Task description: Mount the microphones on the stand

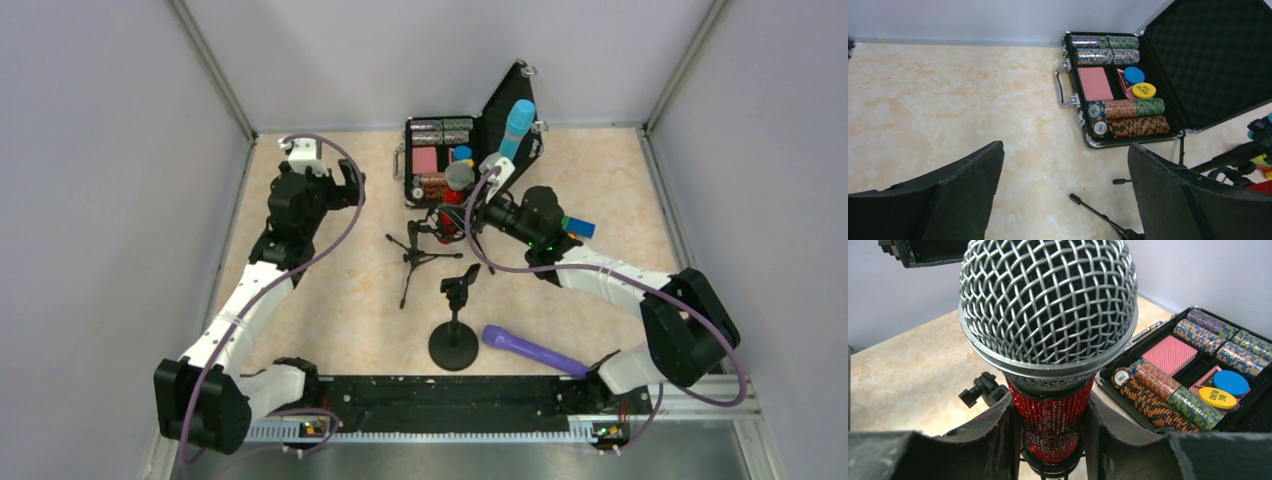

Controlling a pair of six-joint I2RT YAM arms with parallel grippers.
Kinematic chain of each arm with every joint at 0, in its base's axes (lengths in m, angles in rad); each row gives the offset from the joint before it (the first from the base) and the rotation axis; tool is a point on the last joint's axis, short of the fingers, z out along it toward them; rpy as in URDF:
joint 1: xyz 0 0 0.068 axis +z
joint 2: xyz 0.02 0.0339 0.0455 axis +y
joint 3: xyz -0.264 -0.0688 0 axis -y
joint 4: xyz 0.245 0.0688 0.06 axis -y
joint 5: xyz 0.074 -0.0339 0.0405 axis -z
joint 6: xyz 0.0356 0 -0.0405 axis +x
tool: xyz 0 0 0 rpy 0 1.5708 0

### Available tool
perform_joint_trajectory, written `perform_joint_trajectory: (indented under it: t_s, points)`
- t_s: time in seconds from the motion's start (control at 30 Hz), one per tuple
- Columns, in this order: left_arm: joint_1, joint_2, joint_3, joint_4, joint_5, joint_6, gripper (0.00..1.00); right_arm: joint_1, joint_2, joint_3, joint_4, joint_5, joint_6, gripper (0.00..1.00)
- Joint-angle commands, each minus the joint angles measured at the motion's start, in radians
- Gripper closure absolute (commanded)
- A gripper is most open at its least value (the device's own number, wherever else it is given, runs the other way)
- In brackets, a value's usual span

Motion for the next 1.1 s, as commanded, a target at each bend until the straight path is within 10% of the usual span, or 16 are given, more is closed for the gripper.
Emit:
perform_joint_trajectory:
  t_s: [0.0, 0.4, 1.07]
  points:
    - [0.005, -0.030, -0.015, 0.087, 0.099, 0.001, 0.03, 0.004, 0.006, -0.007, -0.004, 0.011, -0.027, 0.79]
    - [0.005, -0.051, -0.035, 0.126, 0.259, 0.035, 0.02, 0.004, -0.062, -0.011, 0.020, -0.009, 0.035, 0.15]
    - [0.004, -0.066, -0.033, 0.130, 0.607, 0.161, 0.02, 0.004, -0.166, -0.044, 0.009, 0.030, 0.041, 0.08]
